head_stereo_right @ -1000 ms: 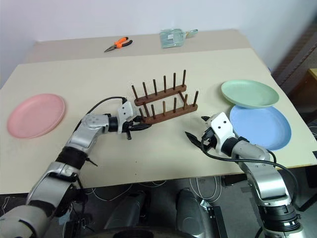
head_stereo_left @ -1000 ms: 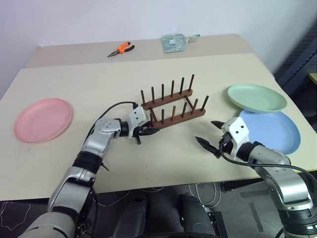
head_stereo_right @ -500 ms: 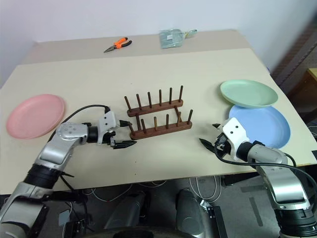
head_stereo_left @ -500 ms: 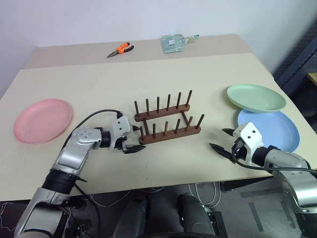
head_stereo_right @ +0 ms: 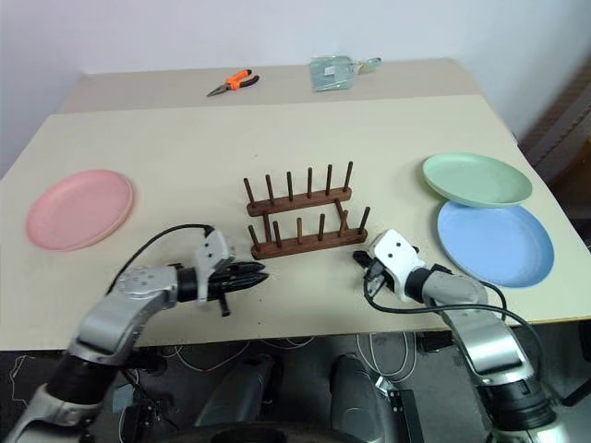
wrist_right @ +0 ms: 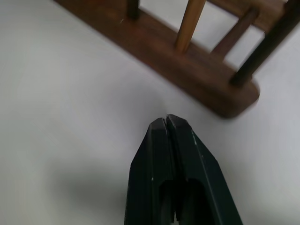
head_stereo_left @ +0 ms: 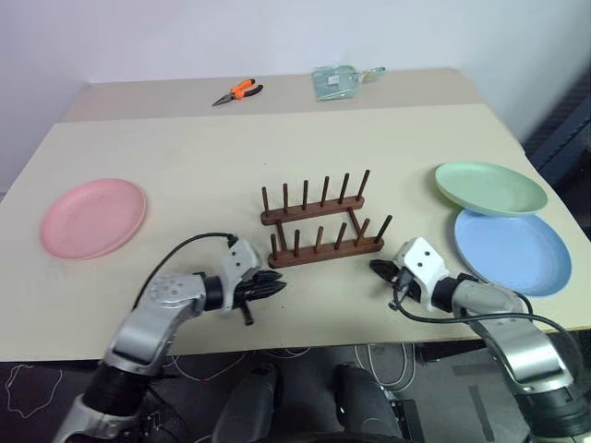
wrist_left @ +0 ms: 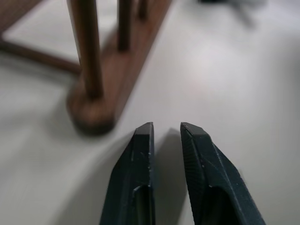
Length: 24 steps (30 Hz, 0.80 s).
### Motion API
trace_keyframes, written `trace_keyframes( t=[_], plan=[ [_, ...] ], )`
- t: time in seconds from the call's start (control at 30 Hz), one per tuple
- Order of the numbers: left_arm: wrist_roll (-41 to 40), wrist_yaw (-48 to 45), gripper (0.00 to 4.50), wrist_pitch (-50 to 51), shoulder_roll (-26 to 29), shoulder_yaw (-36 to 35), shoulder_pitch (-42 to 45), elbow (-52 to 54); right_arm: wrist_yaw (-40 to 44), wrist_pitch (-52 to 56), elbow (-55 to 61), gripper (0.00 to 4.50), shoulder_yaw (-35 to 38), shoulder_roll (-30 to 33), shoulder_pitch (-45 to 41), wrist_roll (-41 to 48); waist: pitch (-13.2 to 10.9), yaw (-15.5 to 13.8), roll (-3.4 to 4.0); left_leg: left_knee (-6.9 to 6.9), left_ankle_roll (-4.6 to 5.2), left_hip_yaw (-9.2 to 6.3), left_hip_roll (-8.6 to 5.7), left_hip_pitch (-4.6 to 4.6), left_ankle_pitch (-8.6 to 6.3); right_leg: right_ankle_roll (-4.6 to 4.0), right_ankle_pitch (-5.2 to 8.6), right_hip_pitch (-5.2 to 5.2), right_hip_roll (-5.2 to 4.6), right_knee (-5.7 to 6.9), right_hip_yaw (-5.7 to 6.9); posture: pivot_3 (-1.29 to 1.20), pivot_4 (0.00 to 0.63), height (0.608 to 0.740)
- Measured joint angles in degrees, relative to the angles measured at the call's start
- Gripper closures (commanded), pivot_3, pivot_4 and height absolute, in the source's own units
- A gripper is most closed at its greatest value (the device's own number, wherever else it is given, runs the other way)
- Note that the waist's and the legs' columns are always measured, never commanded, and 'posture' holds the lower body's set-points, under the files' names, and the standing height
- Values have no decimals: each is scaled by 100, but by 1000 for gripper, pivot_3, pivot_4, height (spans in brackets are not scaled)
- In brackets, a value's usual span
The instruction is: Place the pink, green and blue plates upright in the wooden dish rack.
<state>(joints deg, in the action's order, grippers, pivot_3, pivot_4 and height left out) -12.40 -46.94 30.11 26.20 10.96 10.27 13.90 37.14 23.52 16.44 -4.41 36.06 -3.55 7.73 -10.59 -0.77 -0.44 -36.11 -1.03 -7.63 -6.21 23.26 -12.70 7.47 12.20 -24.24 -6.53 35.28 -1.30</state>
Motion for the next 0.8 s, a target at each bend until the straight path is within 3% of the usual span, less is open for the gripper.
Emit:
trace_keyframes(
  t=[0.13, 0.4, 0.43, 0.53, 0.7, 0.8],
  plan=[
    [275, 938, 3632, -188, -613, -8, 425, -658, -556, -93, -686, 4500, -323, -498, -722, -519, 8, 29, -4, -1, -7, 0, 3, -10, 5, -5, -3, 6, 7, 6, -1, 0, 150, 732],
    [394, 1515, 3632, -507, -656, -238, 604, -1128, -776, -260, -1245, 4500, -402, -781, -1167, -789, 28, 115, 0, 5, -7, -1, 5, -17, 5, 4, -7, 7, 9, 12, 0, 0, 150, 732],
    [393, 1494, 3692, -520, -591, -265, 554, -1081, -677, -254, -1226, 3950, -395, -770, -1161, -735, 28, 143, 0, 6, -7, -1, 5, -18, 5, 4, -7, 6, 9, 13, -1, 0, 150, 732],
    [111, 1299, 2833, -384, -314, -539, 220, -752, -78, -119, -715, 2682, -323, -502, -855, -300, 29, 186, 2, 16, -7, -2, 9, -18, 4, 5, -5, -1, 10, 16, -1, 0, 150, 732],
    [-692, 1732, 275, 133, -319, -2026, 32, -651, 460, 246, 331, 103, -309, -397, -645, 297, 26, 168, 1, 5, -7, -9, 14, -13, 4, 4, -4, -6, 16, 22, 1, 0, 150, 732],
    [-949, 2807, 80, 228, -555, -3160, 537, -891, 534, 293, 531, 94, -336, -374, -653, 383, 26, 113, -10, 1, -7, -13, 7, -9, 4, 7, -4, -1, 10, 16, 7, 0, 150, 732]
  ],
)
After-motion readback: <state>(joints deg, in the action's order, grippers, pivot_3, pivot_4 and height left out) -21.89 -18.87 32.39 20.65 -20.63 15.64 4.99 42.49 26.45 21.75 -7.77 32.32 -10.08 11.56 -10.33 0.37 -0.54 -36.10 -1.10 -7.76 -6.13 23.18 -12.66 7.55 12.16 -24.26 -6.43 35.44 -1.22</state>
